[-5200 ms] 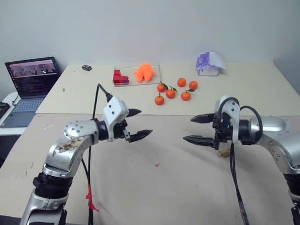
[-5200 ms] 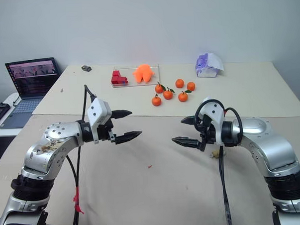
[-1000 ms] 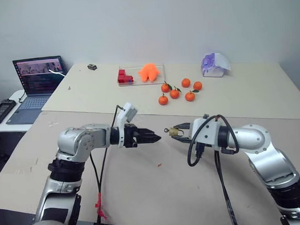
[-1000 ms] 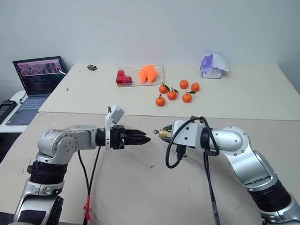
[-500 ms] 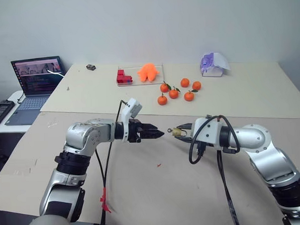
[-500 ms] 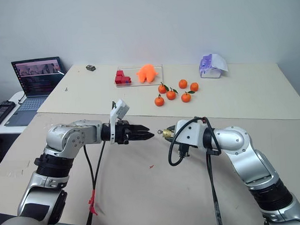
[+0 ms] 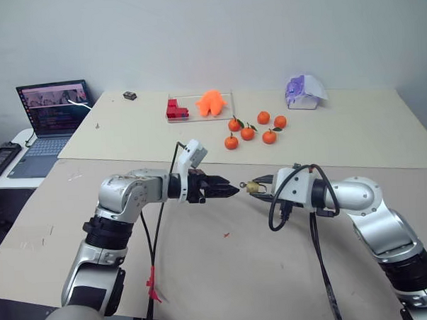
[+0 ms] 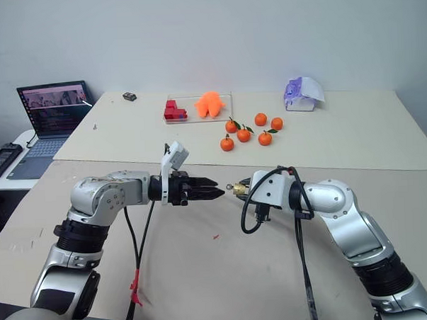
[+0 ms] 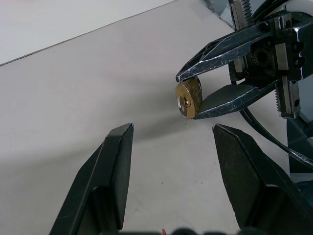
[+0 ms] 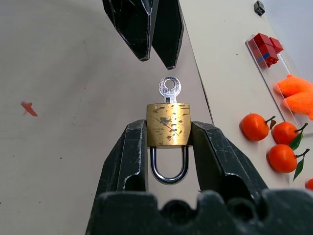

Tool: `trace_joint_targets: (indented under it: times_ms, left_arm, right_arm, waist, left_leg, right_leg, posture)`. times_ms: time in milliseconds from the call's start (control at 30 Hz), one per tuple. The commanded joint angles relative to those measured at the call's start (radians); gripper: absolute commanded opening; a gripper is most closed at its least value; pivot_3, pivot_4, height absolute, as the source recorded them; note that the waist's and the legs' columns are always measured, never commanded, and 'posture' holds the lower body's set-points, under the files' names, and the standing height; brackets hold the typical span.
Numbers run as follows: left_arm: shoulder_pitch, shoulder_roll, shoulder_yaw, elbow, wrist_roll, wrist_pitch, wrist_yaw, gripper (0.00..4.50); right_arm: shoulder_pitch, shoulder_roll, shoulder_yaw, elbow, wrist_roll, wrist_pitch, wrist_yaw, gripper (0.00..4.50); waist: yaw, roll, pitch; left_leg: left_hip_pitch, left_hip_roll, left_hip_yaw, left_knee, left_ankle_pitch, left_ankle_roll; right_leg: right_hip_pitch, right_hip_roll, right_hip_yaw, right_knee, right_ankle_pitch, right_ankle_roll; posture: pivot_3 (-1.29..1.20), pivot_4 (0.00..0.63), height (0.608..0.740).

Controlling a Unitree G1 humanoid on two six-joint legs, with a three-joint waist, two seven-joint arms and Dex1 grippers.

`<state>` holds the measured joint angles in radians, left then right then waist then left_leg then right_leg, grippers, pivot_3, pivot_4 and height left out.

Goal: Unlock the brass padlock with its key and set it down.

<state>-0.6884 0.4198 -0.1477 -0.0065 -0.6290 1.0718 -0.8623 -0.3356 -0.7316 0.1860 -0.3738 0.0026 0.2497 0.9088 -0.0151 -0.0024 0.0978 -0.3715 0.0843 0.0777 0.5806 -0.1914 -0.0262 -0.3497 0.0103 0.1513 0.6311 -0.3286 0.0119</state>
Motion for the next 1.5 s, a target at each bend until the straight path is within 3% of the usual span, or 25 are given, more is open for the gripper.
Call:
trace_joint_targets:
  times_ms: [33,667,767,933,1333,1500]
  left_arm:
    - [-0.02,-0.005,0.016,-0.023,-0.008,-0.01,0.0,2.72]
    - [-0.007,-0.015,0.02,-0.018,-0.007,-0.014,0.003,2.72]
    - [-0.007,-0.017,0.022,-0.015,-0.009,-0.012,0.006,1.89]
    - [-0.007,-0.012,0.018,-0.016,-0.012,-0.001,0.005,0.04]
    - [-0.004,-0.008,0.006,-0.023,-0.019,-0.003,0.001,0.04]
    - [0.01,0.042,-0.068,-0.072,0.04,-0.128,-0.084,0.04]
  right_arm:
    - [-0.018,0.004,-0.016,-0.046,0.018,-0.003,0.0,0.91]
    - [-0.014,-0.014,-0.027,-0.115,0.06,0.054,0.017,0.91]
    - [-0.015,-0.015,-0.027,-0.117,0.061,0.057,0.016,0.91]
    - [-0.016,-0.016,-0.029,-0.12,0.065,0.065,0.011,0.91]
    - [-0.015,-0.02,-0.032,-0.123,0.07,0.068,0.009,0.91]
    - [-0.017,-0.019,-0.032,-0.146,0.081,0.097,0.01,0.91]
  waist:
    - [0.0,0.0,0.0]
    - [0.0,0.0,0.0]
    - [0.001,0.0,0.0]
    - [0.0,0.0,0.0]
    - [0.0,0.0,0.0]
    - [-0.001,0.0,0.0]
  left_leg:
    - [0.0,0.0,0.0,0.0,0.0,0.0]
    - [0.0,0.0,0.0,0.0,0.0,0.0]
    - [0.0,0.0,0.0,0.0,0.0,0.0]
    - [0.0,0.0,0.0,0.0,0.0,0.0]
    - [0.0,0.0,-0.001,0.0,0.0,0.0]
    - [0.0,0.0,-0.001,0.0,0.0,0.0]
  right_leg:
    - [0.0,0.0,0.0,0.0,0.0,0.0]
    - [0.0,0.0,0.0,0.0,0.0,0.0]
    - [0.0,0.0,0.0,0.0,0.0,0.0]
    - [0.0,0.0,0.0,0.0,0.0,0.0]
    - [0.0,0.0,0.0,0.0,0.0,0.0]
    - [0.0,0.0,0.0,0.0,0.0,0.0]
  posture:
    - [0.0,0.15,0.723]
    - [0.0,0.15,0.723]
    - [0.0,0.15,0.723]
    - [0.0,0.15,0.723]
    - [0.0,0.15,0.723]
    - [0.0,0.15,0.723]
